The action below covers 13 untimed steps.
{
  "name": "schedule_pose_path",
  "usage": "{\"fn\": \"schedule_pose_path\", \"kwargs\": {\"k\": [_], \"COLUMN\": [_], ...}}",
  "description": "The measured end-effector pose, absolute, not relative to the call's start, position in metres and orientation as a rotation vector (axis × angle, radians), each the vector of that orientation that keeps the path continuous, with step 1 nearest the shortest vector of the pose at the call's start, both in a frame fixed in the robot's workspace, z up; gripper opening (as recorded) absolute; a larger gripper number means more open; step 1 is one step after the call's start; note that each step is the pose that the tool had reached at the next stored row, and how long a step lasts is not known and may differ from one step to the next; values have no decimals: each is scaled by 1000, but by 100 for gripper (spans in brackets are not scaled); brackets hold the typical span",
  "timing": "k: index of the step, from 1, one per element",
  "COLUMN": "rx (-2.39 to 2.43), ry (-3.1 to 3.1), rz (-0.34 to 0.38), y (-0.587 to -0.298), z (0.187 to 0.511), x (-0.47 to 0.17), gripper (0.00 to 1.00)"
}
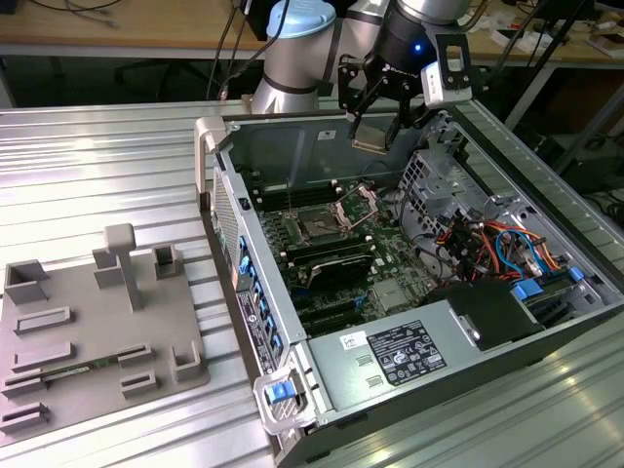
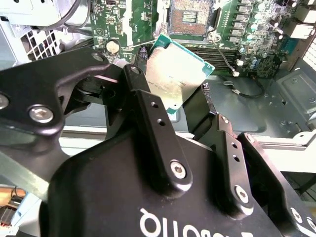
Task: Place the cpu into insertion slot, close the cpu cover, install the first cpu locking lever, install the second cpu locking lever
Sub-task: 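Place the cpu into insertion slot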
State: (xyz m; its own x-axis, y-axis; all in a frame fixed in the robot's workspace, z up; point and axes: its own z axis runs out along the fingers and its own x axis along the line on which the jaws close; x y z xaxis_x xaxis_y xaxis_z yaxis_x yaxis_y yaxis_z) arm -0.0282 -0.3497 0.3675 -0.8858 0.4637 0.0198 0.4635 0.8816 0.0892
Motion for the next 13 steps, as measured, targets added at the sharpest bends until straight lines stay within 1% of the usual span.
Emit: {"fn": "schedule_pose_path", "kwargs": {"k": [13], "rx": [922], "ry": [2992], "rz": [143], "y": [-350], "z": [366], "x": [-28], "gripper": [55]}}
